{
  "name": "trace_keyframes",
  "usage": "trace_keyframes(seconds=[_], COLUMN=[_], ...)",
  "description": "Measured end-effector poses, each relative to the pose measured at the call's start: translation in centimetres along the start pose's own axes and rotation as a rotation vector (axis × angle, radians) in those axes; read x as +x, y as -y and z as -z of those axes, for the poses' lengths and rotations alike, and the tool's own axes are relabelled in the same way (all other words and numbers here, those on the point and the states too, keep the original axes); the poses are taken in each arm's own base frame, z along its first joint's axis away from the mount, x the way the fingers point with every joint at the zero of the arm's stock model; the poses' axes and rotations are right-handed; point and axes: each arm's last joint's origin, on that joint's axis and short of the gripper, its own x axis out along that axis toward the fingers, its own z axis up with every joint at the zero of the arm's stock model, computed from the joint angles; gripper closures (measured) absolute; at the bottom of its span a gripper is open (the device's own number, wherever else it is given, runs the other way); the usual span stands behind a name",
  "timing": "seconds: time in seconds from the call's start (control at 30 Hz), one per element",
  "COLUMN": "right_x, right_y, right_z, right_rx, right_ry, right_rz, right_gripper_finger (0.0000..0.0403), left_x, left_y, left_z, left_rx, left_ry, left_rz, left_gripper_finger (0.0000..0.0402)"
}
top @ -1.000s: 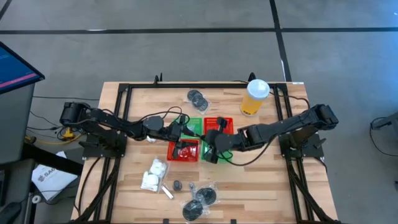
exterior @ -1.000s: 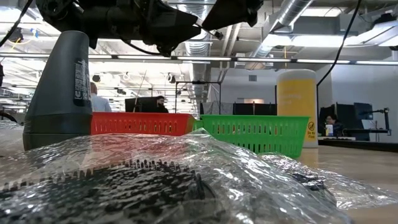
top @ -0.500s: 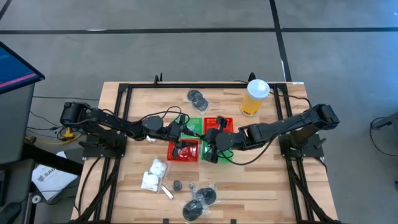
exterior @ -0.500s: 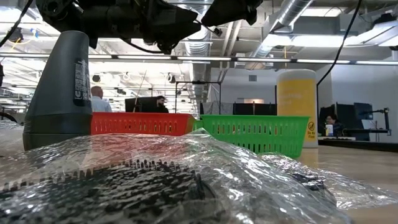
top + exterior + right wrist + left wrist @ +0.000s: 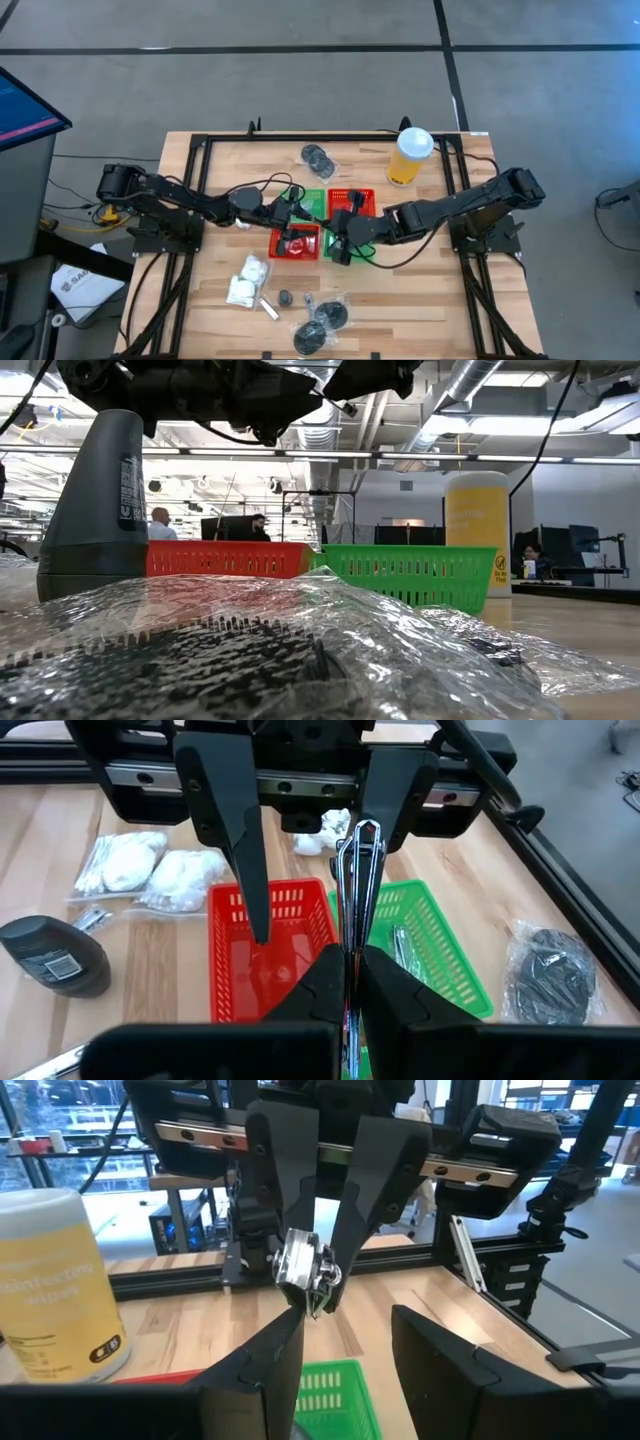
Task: Pick & Place Travel size toiletries
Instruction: Put the silver nail cutter into the left green basket
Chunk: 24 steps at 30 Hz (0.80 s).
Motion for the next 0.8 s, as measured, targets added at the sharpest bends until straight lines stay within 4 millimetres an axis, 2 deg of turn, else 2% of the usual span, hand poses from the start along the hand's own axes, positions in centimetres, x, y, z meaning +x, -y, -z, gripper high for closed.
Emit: trace_keyframes(seconds=[0.1,0.2,0.3,0.8], right_x=[0.0,0.4,0.1,0.7], right_y=[-0.1,-0.4,-0.5,0.9], right_z=[0.0,0.7,0.5,-0.2], right_rx=[0.0,-0.019,-0.012,0.005], right_ry=[0.002,-0.039,-0.034,0.0], right_rz=[-0.006,-0.032,-0.055,-0.006], right_gripper_finger=[0.0397,0.0397,0.0397,0.0397], left_x=[0.0,0.0,0.1,0.0], left_y=[0.0,-0.1,-0.1,-0.1], left_z=[0.0,-1.5,-0.7,-0.6], left_rx=[0.001,0.017,0.008,0.006], left_ry=[-0.001,0.095,0.05,0.041], left_rz=[-0.001,-0.02,-0.013,-0.011], left_gripper_finger=[0.0257,0.0257,0.0257,0.0257])
